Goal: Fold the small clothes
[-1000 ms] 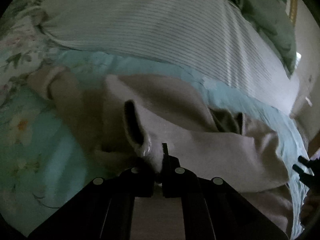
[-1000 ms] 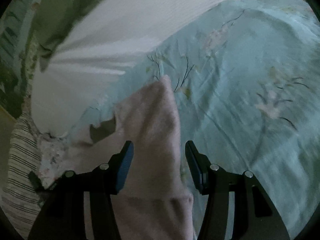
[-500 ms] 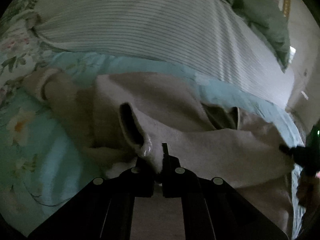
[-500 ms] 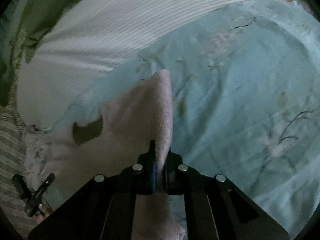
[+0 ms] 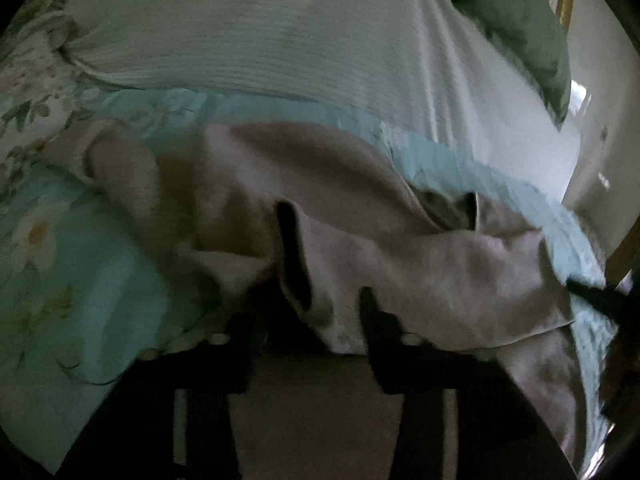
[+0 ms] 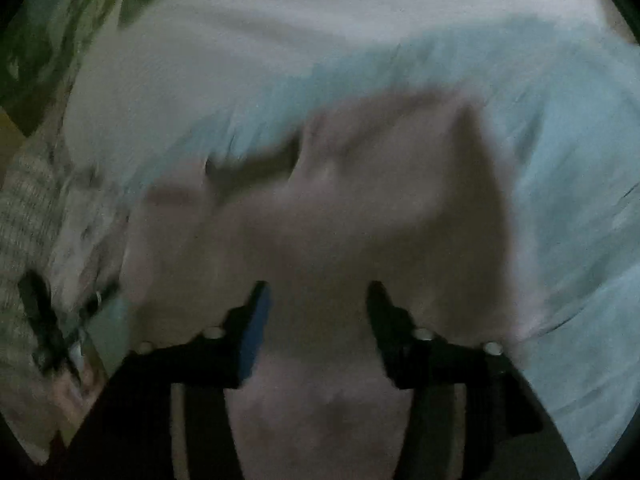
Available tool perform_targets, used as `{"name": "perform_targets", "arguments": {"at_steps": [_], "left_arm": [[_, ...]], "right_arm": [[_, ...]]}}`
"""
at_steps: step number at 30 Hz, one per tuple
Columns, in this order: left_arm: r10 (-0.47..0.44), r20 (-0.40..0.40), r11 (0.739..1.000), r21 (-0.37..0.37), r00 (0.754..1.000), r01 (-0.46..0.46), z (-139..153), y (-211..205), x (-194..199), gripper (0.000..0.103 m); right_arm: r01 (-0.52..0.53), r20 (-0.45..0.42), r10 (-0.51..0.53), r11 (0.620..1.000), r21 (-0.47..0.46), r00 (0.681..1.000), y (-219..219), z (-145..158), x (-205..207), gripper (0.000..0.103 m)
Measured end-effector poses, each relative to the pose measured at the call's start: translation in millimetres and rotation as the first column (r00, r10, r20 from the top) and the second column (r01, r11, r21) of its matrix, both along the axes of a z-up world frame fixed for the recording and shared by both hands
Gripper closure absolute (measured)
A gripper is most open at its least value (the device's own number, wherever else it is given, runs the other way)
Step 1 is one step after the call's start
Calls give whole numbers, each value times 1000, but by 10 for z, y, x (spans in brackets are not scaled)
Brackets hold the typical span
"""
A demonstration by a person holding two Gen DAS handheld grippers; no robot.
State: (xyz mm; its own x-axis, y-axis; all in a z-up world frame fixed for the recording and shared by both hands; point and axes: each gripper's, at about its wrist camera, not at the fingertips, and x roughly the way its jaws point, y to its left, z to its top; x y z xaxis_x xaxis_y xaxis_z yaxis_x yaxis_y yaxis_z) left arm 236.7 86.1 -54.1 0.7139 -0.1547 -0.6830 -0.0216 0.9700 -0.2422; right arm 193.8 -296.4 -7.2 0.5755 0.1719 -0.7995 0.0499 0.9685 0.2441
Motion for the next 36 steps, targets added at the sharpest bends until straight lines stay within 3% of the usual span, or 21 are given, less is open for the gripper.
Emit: {"name": "perform_targets", "arguments": {"at_steps": [4,8,11,16,20,24,26,28,30,32,36], "left_arm": [[72,2,997,-2,997,-72,108,360,-57,44],[183,-15,982,-35,983,-183,173,905,53,35],[262,-30,961,-86,965,-264,244,1342,254,32],[297,-74,944,-125,952,-304,340,1685,821,19],[349,-182,929,-65,919,-365,216,1851,1417,19],[434,-299,898,64,850,-436,-102,2033,1898,19],[488,-314,871,120,814,-476,-208,2144,1999,27],[511,-269,859,147,816,-490,-184,2197,2010,49],[496,-245,868,146,833,-474,-151,2234,1987,96],[469,-219,883,79,856,-463,-85,2299,1874,97],[391,-89,919,-26,916,-394,266,2193,1512,98]], "right_arm": [[25,26,-26,998,51,999,27,48,-62,50],[-41,82,36,997,62,996,199,302,-208,49],[-82,104,76,995,60,992,335,418,-263,47],[-106,89,98,991,87,991,466,328,-228,45],[-103,62,97,990,96,993,406,224,-253,45],[-91,44,87,992,89,995,379,182,-316,45],[-84,45,80,993,88,996,353,176,-339,45],[-84,51,80,993,87,995,354,190,-359,45],[-92,60,87,992,84,994,377,200,-366,45],[-104,70,98,991,86,993,428,216,-375,45],[-119,89,110,987,107,990,516,242,-384,45]]}}
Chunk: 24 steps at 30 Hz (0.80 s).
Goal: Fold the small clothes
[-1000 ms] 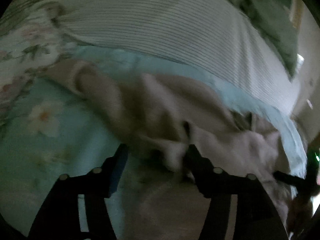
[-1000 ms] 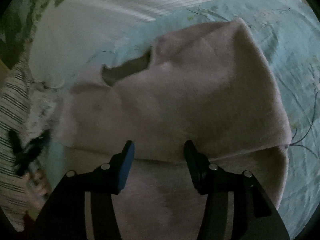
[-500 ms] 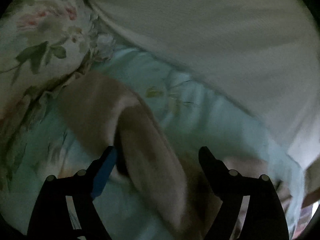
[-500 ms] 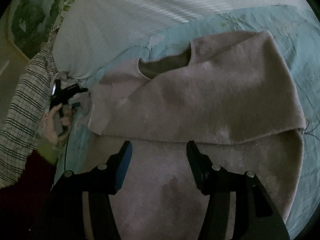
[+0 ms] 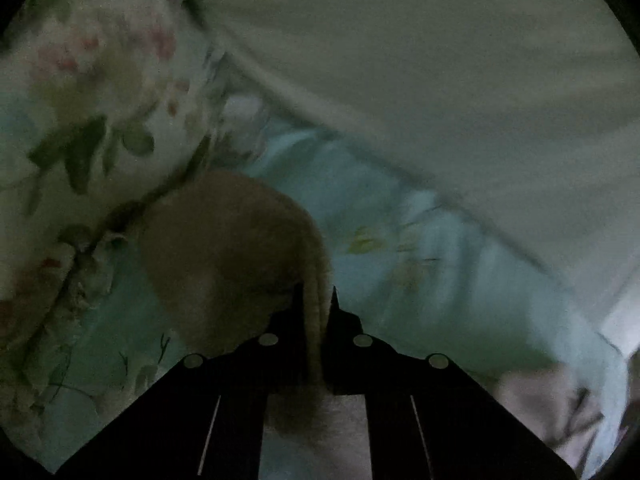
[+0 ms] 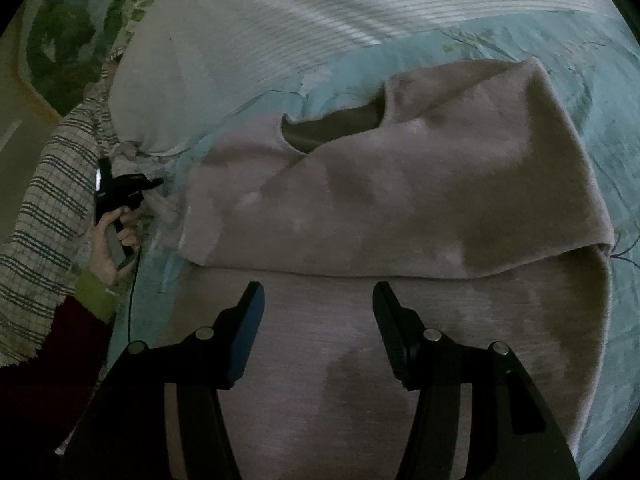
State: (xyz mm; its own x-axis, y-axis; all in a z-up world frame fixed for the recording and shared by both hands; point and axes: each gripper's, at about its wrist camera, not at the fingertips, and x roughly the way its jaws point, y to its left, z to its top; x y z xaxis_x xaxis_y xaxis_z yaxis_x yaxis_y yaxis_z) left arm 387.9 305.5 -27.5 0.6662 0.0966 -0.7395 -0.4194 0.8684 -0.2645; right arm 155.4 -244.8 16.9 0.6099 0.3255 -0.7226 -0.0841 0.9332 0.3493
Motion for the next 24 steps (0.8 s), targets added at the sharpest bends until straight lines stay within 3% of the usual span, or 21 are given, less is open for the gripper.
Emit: {"name": "perform_targets", "arguments": {"at_steps": [4,6,9,12,15,19,24], "left_arm": [[-133,136,991,6,982,133,394,-353,-300,98],[-217,197,976,15,956,219,588,-648,-445,98],[-365,261,930,65,894,361,831,-1259,-640,98],[-496,281,867,107,821,487,916,-1927,-845,98],[-603,256,797,178,755,577,815,-2548,-981,98],[-701,172,711,240,692,660,474,-3238,-990,97],[-785,2,582,344,619,737,-148,-3918,-978,96]], "right_arm": [[-10,2,10,1000,22,1000,52,22,-37,45],[-1,3,1,1000,29,1000,31,35,-59,45],[31,15,-32,998,54,999,-72,80,-119,45],[65,36,-67,996,66,997,-218,145,-196,45],[105,47,-109,992,77,993,-395,203,-265,45],[167,50,-173,980,105,984,-648,217,-327,45],[204,50,-212,970,134,976,-824,203,-286,45]]}}
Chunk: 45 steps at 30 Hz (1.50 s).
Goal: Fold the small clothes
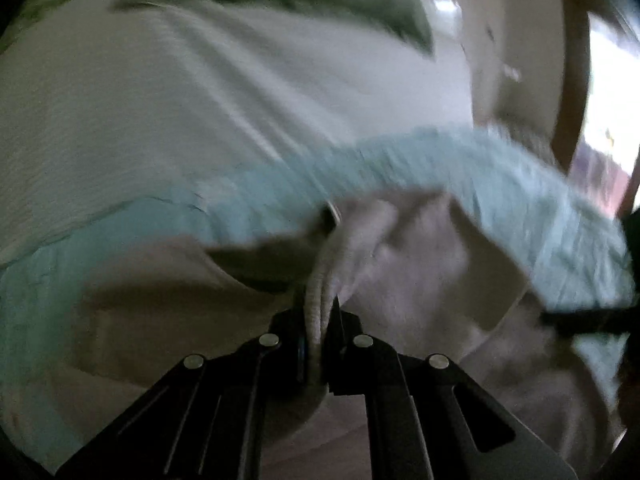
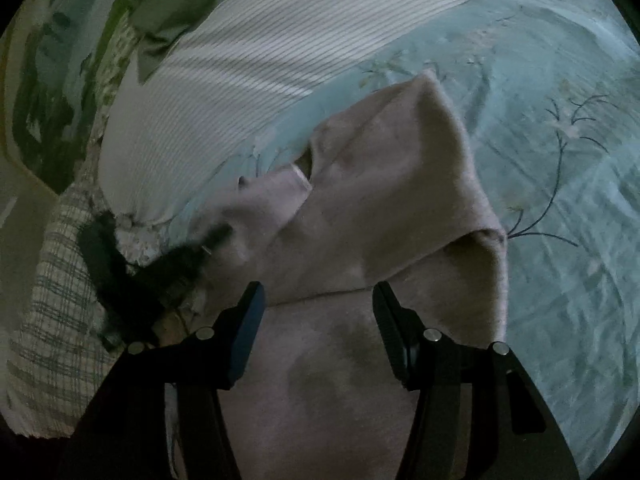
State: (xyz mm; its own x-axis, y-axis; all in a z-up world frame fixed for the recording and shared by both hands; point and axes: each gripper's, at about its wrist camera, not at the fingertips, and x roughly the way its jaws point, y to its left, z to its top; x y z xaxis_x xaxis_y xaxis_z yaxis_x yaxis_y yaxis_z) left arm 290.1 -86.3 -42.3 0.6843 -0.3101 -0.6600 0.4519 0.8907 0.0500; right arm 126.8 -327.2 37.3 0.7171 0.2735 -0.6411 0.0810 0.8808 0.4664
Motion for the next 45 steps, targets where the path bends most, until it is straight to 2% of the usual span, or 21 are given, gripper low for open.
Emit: {"name": "perform_targets", "arguments": {"at_steps": [5,7,8,9,10,13,16,19,23,24,25,26,31,32,34,38,39,41,42,43,45], "left_arm": [[3,-83,997,71,997,3,-409,-157,-18,83],[10,-91,999,53,996,-6,-400,-57,-108,63],[21,-83,999,40,996,-17,-369,-1,-173,46],[43,-65,999,27,997,-41,-312,97,-278,35],[62,-53,998,16,997,-61,-282,185,-370,34],[131,-59,991,-22,990,-132,-234,491,-601,33],[248,-68,967,-45,966,-252,-240,921,-807,33],[375,-106,922,-59,921,-382,-323,1376,-900,33],[469,-195,868,-77,862,-490,-496,1850,-852,37],[479,-213,859,-83,851,-505,-526,1917,-813,39],[480,-223,855,-96,848,-509,-534,1958,-785,39],[477,-227,855,-105,849,-508,-535,1977,-760,39],[489,-214,863,-21,846,-504,-570,1867,-500,40],[490,-214,864,-9,845,-504,-588,1855,-481,41],[495,-211,863,4,843,-505,-604,1829,-438,42],[528,-230,838,-18,818,-546,-628,1939,-375,45],[541,-236,825,-34,807,-563,-624,1985,-388,51],[577,-234,798,-40,782,-601,-626,2078,-403,58],[611,-230,771,-40,757,-635,-617,2156,-417,68],[635,-232,751,-36,737,-659,-618,2218,-424,69],[633,-267,737,-77,726,-671,-635,2326,-446,69]], "right_arm": [[-21,2,21,1000,0,1000,39,18,221,45],[-31,-1,31,999,10,1000,66,2,355,45],[-36,-4,36,999,17,999,83,-18,426,45],[-44,-7,44,999,20,999,112,-41,500,45],[-50,-10,51,999,18,999,135,-61,570,45],[-54,-33,54,998,23,998,153,-136,789,45],[-26,-86,28,999,22,996,128,-244,971,45],[-39,-106,39,999,4,994,187,-343,1082,45],[-85,-128,80,996,-40,989,375,-489,1270,48],[-100,-133,93,993,-54,987,445,-497,1307,57],[-115,-136,108,992,-47,985,489,-489,1337,94],[-124,-127,119,992,-32,985,525,-446,1340,97],[-69,127,74,997,-41,989,470,292,922,97],[-28,199,33,999,-31,979,344,465,745,97],[62,252,-53,998,-31,966,89,593,527,97],[175,145,-167,983,-50,975,-401,350,415,97],[182,108,-176,982,-53,978,-465,233,407,97],[175,59,-170,981,-89,984,-452,61,408,97],[165,38,-162,981,-101,986,-431,-15,398,97],[158,26,-156,982,-105,987,-408,-59,393,97],[162,1,-164,975,-150,986,-352,-104,387,97]]}}
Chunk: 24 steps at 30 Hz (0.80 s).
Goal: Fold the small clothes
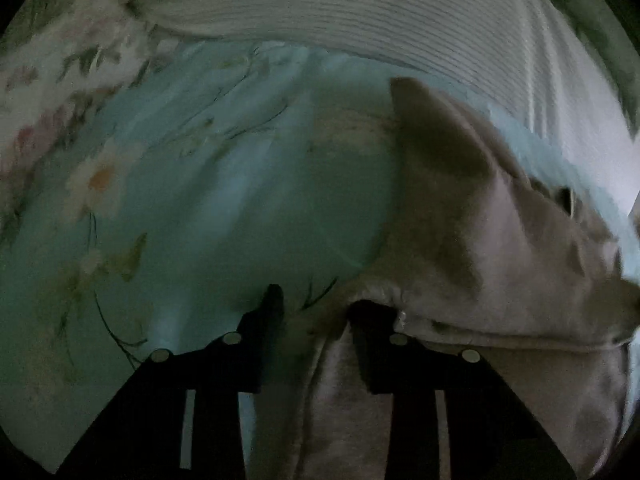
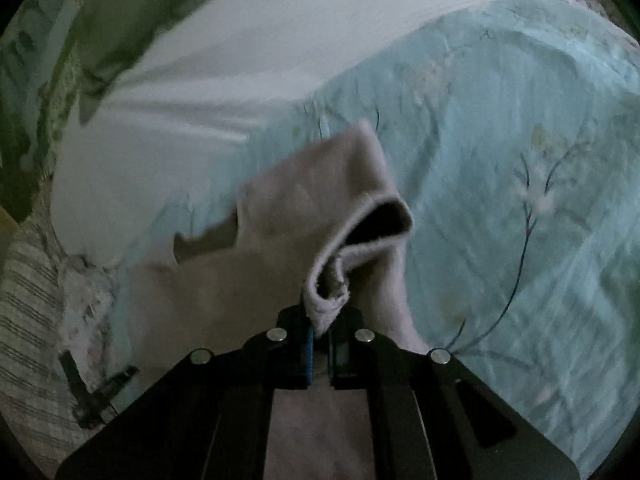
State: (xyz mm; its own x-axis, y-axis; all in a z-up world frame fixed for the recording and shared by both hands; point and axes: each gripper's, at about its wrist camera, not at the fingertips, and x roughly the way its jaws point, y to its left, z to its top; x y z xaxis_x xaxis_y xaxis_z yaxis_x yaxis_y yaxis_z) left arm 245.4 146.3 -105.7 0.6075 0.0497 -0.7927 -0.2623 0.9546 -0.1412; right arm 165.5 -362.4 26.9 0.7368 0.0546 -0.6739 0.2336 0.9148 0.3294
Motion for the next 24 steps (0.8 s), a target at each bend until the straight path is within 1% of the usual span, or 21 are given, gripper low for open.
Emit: {"name": "perform_targets", "arguments": {"at_steps": [1,2,3,5,7,8,9,10,11,12,13,14,15,16,17,18,19,20,21,22,24], "left_arm": [[6,4,1000,-9,1000,-6,-2,32,-23,69],[9,8,1000,-1,1000,-9,6,34,-47,69],[11,17,1000,9,1000,-11,18,31,-88,69],[14,29,1000,5,999,-14,33,18,-122,69],[16,29,1000,-22,999,-15,3,55,-151,69],[9,31,999,-35,999,-8,-7,60,-164,69],[-1,38,999,-37,999,3,-2,53,-140,69],[-15,43,999,-31,999,16,15,36,-142,69],[-32,54,999,-22,998,33,42,4,-154,69],[-41,63,999,-17,997,43,53,5,-192,69],[-58,77,998,-17,995,59,74,-9,-206,68],[-73,82,997,-23,994,75,90,-11,-189,67],[-91,86,995,-30,992,94,90,-30,-188,65],[-106,85,994,-33,991,109,85,-48,-183,65],[-119,82,992,-31,990,122,77,-70,-176,63],[-142,77,989,-22,987,144,69,-103,-167,59],[-157,74,987,-9,985,158,60,-128,-156,58],[-161,69,987,6,984,161,48,-137,-129,55],[-155,52,988,22,987,154,20,-163,-108,55],[-145,38,989,20,989,144,-25,-154,-92,55],[-111,34,994,-10,993,111,-83,-99,-69,54]], "right_arm": [[7,-6,-7,1000,-12,1000,9,11,-15,95],[15,-13,-15,1000,-18,1000,14,30,-30,94],[20,-19,-20,999,-31,1000,40,63,-43,94],[7,-7,-7,998,-68,1000,68,111,-97,94],[4,-42,-10,990,-143,999,99,144,-90,94],[21,-65,-35,977,-210,997,152,179,-105,92],[46,-64,-65,963,-264,996,211,223,-96,88],[78,-40,-95,944,-321,995,283,292,-133,76],[94,-4,-102,934,-344,995,349,355,-168,63],[99,39,-91,929,-356,995,447,432,-195,57],[92,69,-72,926,-365,995,545,493,-203,48],[70,92,-38,924,-376,995,666,547,-194,44],[27,101,12,926,-377,995,821,577,-142,43],[-24,97,63,933,-359,993,951,585,-65,43],[-110,81,142,943,-315,987,1088,576,42,43],[-241,53,259,943,-231,964,1255,535,232,43],[-373,27,378,920,-123,925,1432,466,456,42],[-458,14,459,888,-47,888,1576,403,632,42],[-552,-2,552,833,20,834,1787,328,887,42],[-604,-20,604,797,25,796,1963,274,1082,42],[-681,-82,678,732,-7,730,2370,165,1523,39]]}}
